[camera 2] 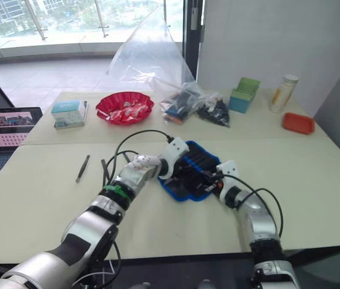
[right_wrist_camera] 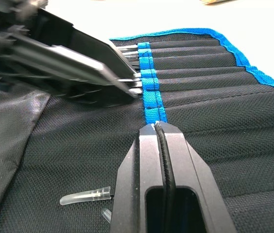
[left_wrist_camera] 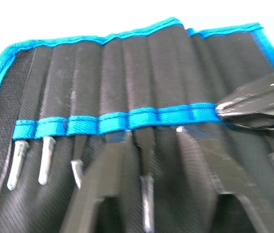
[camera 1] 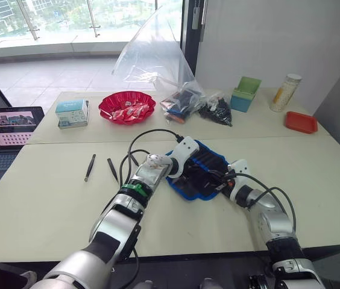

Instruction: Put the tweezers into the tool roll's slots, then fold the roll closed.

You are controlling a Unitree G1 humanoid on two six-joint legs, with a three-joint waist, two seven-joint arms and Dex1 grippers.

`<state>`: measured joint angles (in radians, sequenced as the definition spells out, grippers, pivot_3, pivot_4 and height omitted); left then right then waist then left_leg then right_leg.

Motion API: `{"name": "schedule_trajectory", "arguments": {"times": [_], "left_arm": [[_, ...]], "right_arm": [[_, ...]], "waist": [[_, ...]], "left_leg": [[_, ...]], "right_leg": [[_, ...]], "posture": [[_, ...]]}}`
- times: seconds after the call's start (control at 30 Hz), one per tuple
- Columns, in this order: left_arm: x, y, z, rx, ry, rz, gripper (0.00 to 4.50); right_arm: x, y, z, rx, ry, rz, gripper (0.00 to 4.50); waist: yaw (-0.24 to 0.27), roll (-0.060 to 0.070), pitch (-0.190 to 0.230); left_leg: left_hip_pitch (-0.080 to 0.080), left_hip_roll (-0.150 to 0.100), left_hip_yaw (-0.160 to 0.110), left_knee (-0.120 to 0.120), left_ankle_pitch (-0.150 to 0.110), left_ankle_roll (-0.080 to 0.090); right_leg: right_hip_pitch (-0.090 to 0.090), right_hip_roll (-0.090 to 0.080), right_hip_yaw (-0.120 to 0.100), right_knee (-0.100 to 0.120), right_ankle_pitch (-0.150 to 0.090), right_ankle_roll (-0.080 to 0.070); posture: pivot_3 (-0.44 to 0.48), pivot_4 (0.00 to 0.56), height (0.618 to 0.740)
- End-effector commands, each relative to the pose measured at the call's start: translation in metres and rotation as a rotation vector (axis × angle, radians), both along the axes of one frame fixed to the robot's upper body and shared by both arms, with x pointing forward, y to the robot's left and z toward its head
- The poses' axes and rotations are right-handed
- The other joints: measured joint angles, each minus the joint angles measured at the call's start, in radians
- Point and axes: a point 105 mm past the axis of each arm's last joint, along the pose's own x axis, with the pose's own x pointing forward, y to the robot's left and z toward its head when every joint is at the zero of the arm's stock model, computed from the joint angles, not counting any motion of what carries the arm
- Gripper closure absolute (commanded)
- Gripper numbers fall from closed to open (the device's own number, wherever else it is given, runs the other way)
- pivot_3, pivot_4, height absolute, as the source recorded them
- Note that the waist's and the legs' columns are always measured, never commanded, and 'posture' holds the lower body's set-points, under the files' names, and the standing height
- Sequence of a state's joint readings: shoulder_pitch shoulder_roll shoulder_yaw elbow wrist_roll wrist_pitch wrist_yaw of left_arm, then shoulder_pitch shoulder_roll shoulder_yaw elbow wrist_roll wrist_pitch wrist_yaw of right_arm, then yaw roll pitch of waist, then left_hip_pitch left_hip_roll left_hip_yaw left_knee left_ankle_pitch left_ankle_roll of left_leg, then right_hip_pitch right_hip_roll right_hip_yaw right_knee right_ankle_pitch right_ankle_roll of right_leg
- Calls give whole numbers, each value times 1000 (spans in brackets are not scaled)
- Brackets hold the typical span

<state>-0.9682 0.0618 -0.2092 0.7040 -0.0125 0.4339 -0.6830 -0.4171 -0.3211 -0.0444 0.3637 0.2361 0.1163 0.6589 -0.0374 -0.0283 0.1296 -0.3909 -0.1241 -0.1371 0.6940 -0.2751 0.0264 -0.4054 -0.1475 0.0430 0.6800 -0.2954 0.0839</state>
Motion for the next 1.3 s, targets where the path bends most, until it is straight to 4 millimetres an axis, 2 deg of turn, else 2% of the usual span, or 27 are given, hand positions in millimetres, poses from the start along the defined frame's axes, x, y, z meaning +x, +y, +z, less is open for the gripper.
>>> {"name": "schedule_trajectory", "arguments": {"times": [0.03,0.13,0.23,0.27,0.37,0.57,0.77,0.97,1.13,1.3], "left_arm": [[-9,15,42,-118,-97,-31,1110],[-13,50,64,-183,-158,31,103],[-21,107,76,-201,-252,142,17],[-25,120,78,-201,-273,169,17],[-43,179,66,-164,-309,298,17],[-97,247,41,-150,-346,472,17],[-144,290,16,-162,-367,626,17],[-199,314,-29,-158,-287,776,17],[-223,327,-52,-207,-268,942,17],[-230,325,-58,-228,-256,963,17]], "right_arm": [[-2,-7,-17,-18,62,-28,4500],[-2,-8,-17,-18,64,-27,4500],[-1,-4,-15,-15,53,-16,4500],[-1,-3,-15,-13,50,-13,4500],[1,-4,-15,-12,49,-27,4500],[4,4,-10,-18,36,-8,4500],[8,-5,-13,-53,46,-13,4500],[8,-9,-14,-72,54,0,4500],[5,-8,-19,-76,66,8,4500],[5,-11,-19,-79,64,0,4500]], "waist": [[1,0,0],[-3,0,0],[-5,0,0],[-5,1,0],[-6,1,0],[-1,1,0],[5,1,0],[10,1,0],[24,1,0],[25,1,0]], "left_leg": [[0,0,0,0,0,0],[0,0,0,1,0,0],[1,1,0,0,0,0],[2,1,0,0,0,0],[3,1,0,-1,0,0],[5,1,-1,-1,0,0],[9,2,0,-3,0,0],[13,2,3,-12,-1,0],[14,3,4,-14,-1,1],[15,3,4,-15,-4,5]], "right_leg": [[0,0,0,0,0,0],[0,0,0,-1,0,0],[0,0,0,-1,0,0],[0,0,0,-1,0,0],[0,0,0,-2,0,0],[0,0,-1,-8,0,0],[2,1,-1,-10,0,-1],[3,0,0,-16,1,-2],[4,0,0,-17,1,-2],[4,0,0,-17,1,-2]], "posture": [[0,150,740],[0,150,740],[0,150,740],[0,150,740],[0,150,740],[0,150,740],[0,150,740],[0,150,740],[0,150,740],[0,150,740]]}}
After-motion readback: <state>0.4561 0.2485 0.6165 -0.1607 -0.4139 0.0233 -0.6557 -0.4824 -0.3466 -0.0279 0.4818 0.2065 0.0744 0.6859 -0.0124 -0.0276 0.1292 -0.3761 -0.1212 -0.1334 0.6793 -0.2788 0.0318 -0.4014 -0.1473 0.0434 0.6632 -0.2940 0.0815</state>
